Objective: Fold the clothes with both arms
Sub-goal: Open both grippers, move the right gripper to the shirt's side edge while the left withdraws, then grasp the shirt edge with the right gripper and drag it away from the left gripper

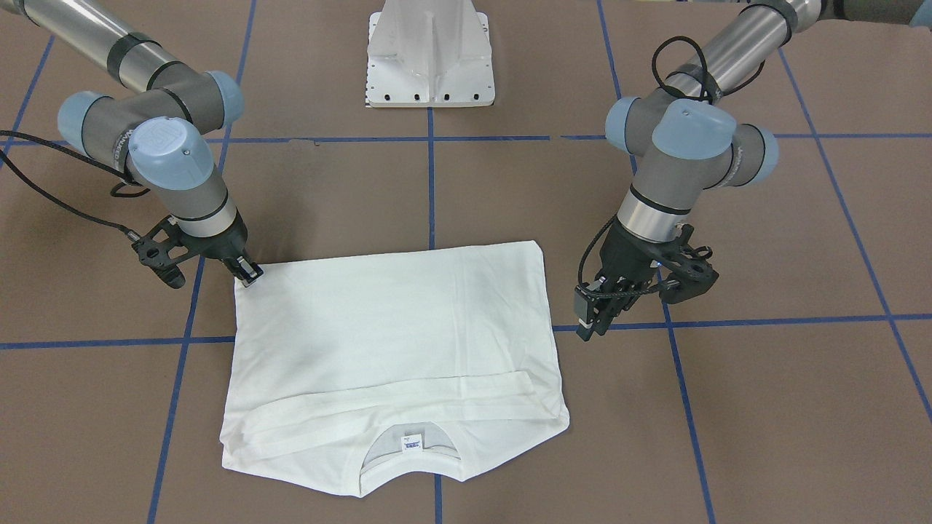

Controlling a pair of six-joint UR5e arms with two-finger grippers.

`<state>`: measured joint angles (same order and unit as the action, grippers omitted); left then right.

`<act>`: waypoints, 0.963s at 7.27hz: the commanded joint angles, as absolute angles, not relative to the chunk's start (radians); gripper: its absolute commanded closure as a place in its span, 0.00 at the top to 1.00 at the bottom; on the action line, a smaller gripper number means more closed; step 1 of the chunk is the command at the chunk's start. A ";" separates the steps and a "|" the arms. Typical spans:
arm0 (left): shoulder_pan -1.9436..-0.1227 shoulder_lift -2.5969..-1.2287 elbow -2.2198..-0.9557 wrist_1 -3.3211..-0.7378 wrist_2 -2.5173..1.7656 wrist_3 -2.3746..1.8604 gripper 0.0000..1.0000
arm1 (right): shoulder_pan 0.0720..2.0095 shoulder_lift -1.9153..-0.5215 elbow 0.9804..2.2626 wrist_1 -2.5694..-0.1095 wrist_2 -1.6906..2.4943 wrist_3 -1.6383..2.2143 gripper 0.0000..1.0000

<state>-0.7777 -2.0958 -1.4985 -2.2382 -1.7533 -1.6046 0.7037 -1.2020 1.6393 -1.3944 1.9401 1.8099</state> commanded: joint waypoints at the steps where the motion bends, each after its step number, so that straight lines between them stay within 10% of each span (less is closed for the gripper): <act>1: -0.778 -2.092 -1.505 -2.238 -1.753 -1.605 0.40 | 0.713 -1.206 1.667 -1.396 1.959 1.813 0.00; 7: -0.766 -2.094 -1.660 -2.220 -1.910 -1.623 0.40 | 0.642 -1.803 2.259 -1.417 2.530 1.818 0.00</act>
